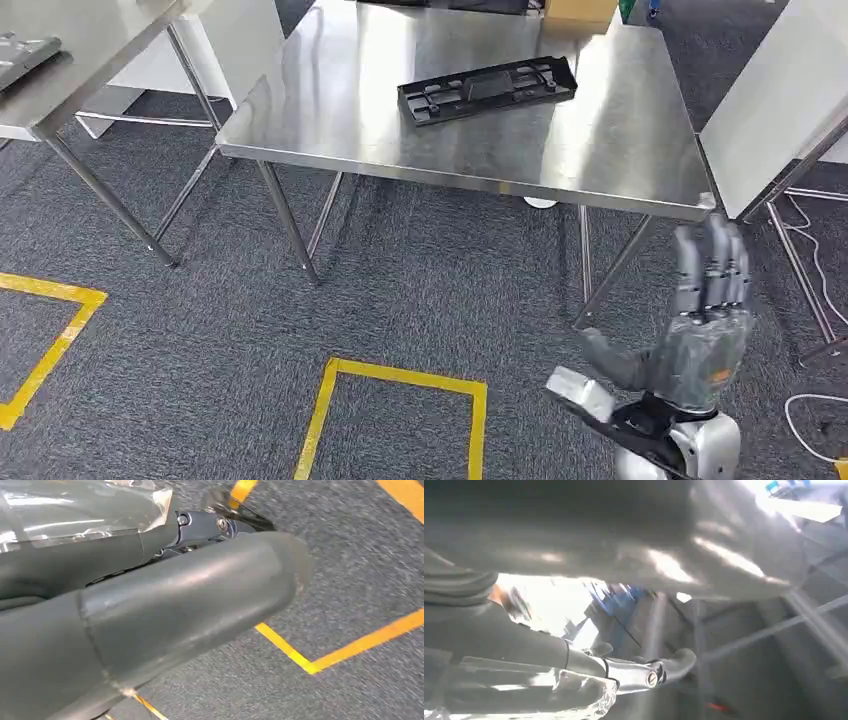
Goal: Take the parts from the cabinet and place them on the table.
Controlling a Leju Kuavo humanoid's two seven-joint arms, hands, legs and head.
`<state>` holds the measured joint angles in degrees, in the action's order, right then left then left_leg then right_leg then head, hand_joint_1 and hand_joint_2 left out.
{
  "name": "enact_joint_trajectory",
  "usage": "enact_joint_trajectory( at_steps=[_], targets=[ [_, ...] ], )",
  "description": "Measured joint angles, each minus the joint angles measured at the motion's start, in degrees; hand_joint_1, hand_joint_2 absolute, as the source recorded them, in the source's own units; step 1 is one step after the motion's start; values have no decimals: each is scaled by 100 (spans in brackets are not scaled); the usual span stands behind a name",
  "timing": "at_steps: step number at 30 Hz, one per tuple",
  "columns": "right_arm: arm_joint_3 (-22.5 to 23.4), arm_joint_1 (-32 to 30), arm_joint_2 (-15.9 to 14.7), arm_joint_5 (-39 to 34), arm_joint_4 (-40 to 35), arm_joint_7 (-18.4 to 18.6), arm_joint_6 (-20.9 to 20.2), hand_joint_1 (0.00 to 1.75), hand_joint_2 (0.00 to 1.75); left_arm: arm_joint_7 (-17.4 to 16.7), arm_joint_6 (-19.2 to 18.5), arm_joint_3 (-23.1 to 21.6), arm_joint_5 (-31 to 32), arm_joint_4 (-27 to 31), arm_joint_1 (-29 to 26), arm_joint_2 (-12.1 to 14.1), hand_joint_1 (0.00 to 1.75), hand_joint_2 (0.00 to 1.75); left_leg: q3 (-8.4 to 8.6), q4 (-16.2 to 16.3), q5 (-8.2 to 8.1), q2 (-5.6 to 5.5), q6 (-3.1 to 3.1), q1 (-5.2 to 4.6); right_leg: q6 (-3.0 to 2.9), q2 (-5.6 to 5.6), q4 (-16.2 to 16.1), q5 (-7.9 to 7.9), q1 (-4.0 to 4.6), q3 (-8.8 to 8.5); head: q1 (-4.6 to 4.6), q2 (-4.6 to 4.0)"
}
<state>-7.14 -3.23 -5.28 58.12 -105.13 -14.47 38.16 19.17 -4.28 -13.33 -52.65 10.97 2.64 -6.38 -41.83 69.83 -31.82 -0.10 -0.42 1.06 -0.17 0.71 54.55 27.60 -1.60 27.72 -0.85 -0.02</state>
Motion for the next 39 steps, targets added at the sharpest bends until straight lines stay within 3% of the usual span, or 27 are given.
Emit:
enact_joint_trajectory(
  at_steps=[1, 3, 5, 6, 7, 9, 11, 12, 13, 15, 16, 17, 19, 20, 21, 22, 23, 26, 27, 29, 31, 32, 34, 36, 37, 38, 39],
  targets=[
    [310, -79, 186, -897, 39, -326, 0, 0, 0, -37, 4, 2, -4, 0, -1, 2, 0, 0, -70, 391, -120, -1, -22, 6, 6, 13, 9, -53, 6, 66, -7, 0],
    [1070, -157, 505, -2663, 470, -805, -4, 0, 0, -129, 44, 7, -13, 0, -11, 11, 0, 0, 122, 485, 92, 2, -46, 33, 52, 34, 35, -131, -6, 185, -11, 0],
    [1819, -217, 705, -3751, 1092, -1174, -9, 0, 0, -177, 61, 11, -17, 0, -14, 22, 0, 0, 751, -329, 427, 3, -67, 68, 105, 47, 109, -165, -36, 293, 0, 0],
    [2134, -262, 788, -3926, 1300, -1333, -9, 0, 0, -192, 83, 11, -17, 4, -8, 22, 0, 0, 1111, -858, 415, -3, -88, 96, 126, 51, 194, -175, -48, 371, -9, 0],
    [2335, -242, 827, -3926, 1489, -1366, -9, 0, 0, -214, 98, 13, -24, 11, -1, 20, 0, 0, 1290, -1143, 241, -50, -114, 59, 148, 43, 268, -186, 1, 475, -29, 0],
    [2833, -53, 917, -3974, 2396, -1401, -9, 0, 0, -258, 122, 20, -70, 13, 15, 42, 0, 0, 1192, -1152, 236, -31, -5, 38, 260, 21, 276, -263, 34, 513, -22, 0],
    [3428, 82, 901, -4193, 3585, -1688, -15, 0, 0, -282, 149, 22, -107, 11, 16, 55, 0, 0, 1165, -1223, 355, -47, 180, -2, 396, 31, 205, -348, 58, 538, -13, 0],
    [3738, 167, 855, -4219, 4298, -1871, -11, 0, 0, -293, 157, 28, -133, 11, 17, 63, 0, 0, 1131, -1258, 429, -26, 263, 7, 384, 15, 285, -251, -5, 574, -27, 0],
    [3985, 239, 812, -4215, 4933, -1952, -7, 0, 0, -313, 210, 55, -179, 11, 20, 88, 0, 0, 1055, -1265, 489, -38, 336, 1, 326, 2, 474, -12, -4, 684, -2, 0],
    [4361, 355, 725, -4136, 6085, -1774, -6, 0, 0, -413, 345, 135, -267, 11, 32, 129, 0, 0, 878, -1261, 620, -33, 374, -20, 252, -11, 1323, 597, -10, 998, 31, 0],
    [4463, 403, 709, -4077, 6509, -1557, -15, 0, 0, -426, 378, 162, -282, 11, 34, 138, 0, 0, 792, -1257, 679, -30, 374, -31, 263, -30, 1717, 765, 2, 1103, 30, 0],
    [4555, 444, 689, -4020, 6957, -1249, -24, 0, 0, -429, 389, 175, -297, 11, 28, 146, 0, 0, 708, -1253, 740, -26, 369, -44, 310, -42, 1957, 777, 6, 1112, 35, 0],
    [4662, 461, 696, -3933, 7638, -770, -64, 0, 0, -411, 385, 203, -299, 9, -1, 162, 0, 0, 571, -1246, 844, -17, 337, -47, 425, -42, 1732, 509, -1, 798, 37, 0],
    [4688, 479, 707, -3871, 7889, -504, -118, 0, 0, -391, 387, 221, -299, 7, -19, 168, 0, 0, 506, -1245, 903, -11, 310, -47, 470, -42, 1316, 330, -3, 477, 33, 0],
    [4694, 512, 716, -3767, 8127, -129, -244, 0, 0, -368, 415, 247, -302, 2, -29, 168, 0, 0, 454, -1242, 962, -8, 273, -47, 469, -42, 731, 266, -10, 50, 35, 0],
    [4692, 550, 727, -3672, 8282, 141, -383, 0, 0, -356, 448, 254, -308, 2, -34, 168, 0, 0, 428, -1230, 1004, -3, 229, -71, 405, -47, 195, 422, 6, -321, 35, 0],
    [4681, 577, 738, -3572, 8431, 368, -569, 0, 0, -343, 466, 256, -308, 0, -33, 166, 0, 0, 417, -1233, 1060, 11, 189, -71, 323, -86, -14, 462, 98, -397, 19, 0],
    [4530, 572, 788, -3051, 8813, 974, -1109, 0, 0, -313, 536, 262, -315, -11, -54, 162, 0, 0, 432, -1282, 1208, 20, 94, -61, 195, -77, 34, 380, 112, -260, 0, 0],
    [4395, 579, 797, -2817, 8933, 1230, -1230, 0, 0, -300, 566, 267, -317, -26, -68, 162, 0, 0, 393, -1230, 1111, 15, 56, -15, 93, -63, 22, 305, -16, -220, -13, 0],
    [4207, 574, 812, -2665, 9053, 1460, -1348, 0, 0, -280, 570, 273, -319, -28, -92, 157, 0, 0, 234, -680, 370, 10, 16, -10, -51, -31, 25, 189, 27, -97, -22, 0],
    [4117, 575, 823, -2624, 9156, 1528, -1375, 0, 0, -269, 568, 284, -323, -28, -90, 157, 0, 0, 29, 210, -191, -3, -27, -8, -67, -12, 35, 69, 51, 50, -18, 0],
    [4071, 572, 825, -2617, 9200, 1543, -1381, 0, 0, -269, 568, 291, -323, -28, -91, 157, 0, 0, 8, 561, -260, -2, -42, -6, -63, -6, 43, -1, 62, 104, -18, 0],
    [4021, 572, 823, -2593, 9259, 1565, -1408, 0, 0, -269, 568, 297, -323, -28, -92, 157, 0, 0, 316, 410, 45, -1, -37, 7, -26, -7, 87, -103, 66, 262, -20, 0],
    [3942, 571, 823, -2499, 9294, 1583, -1489, 0, 0, -273, 566, 299, -321, -28, -83, 157, 0, 0, 1021, -497, 313, -2, -6, 15, 6, -14, 177, -153, 65, 404, -20, 0],
    [3890, 573, 827, -2455, 9302, 1583, -1524, 0, 0, -278, 566, 299, -321, -28, -68, 155, 0, 0, 1378, -1019, 189, -12, 25, 13, 28, -13, 234, -165, 72, 456, -24, 0],
    [3853, 575, 836, -2440, 9311, 1580, -1556, 0, 0, -289, 570, 302, -317, -28, -57, 153, 0, 0, 1505, -1265, 124, -19, 49, -11, 66, -19, 277, -193, 104, 503, -13, 0],
    [3820, 579, 838, -2427, 9315, 1572, -1567, 0, 0, -289, 584, 302, -317, -28, -54, 149, 0, 0, 1458, -1267, 118, -13, 62, -36, 129, -8, 277, -234, 107, 527, -11, 0]
  ],
)
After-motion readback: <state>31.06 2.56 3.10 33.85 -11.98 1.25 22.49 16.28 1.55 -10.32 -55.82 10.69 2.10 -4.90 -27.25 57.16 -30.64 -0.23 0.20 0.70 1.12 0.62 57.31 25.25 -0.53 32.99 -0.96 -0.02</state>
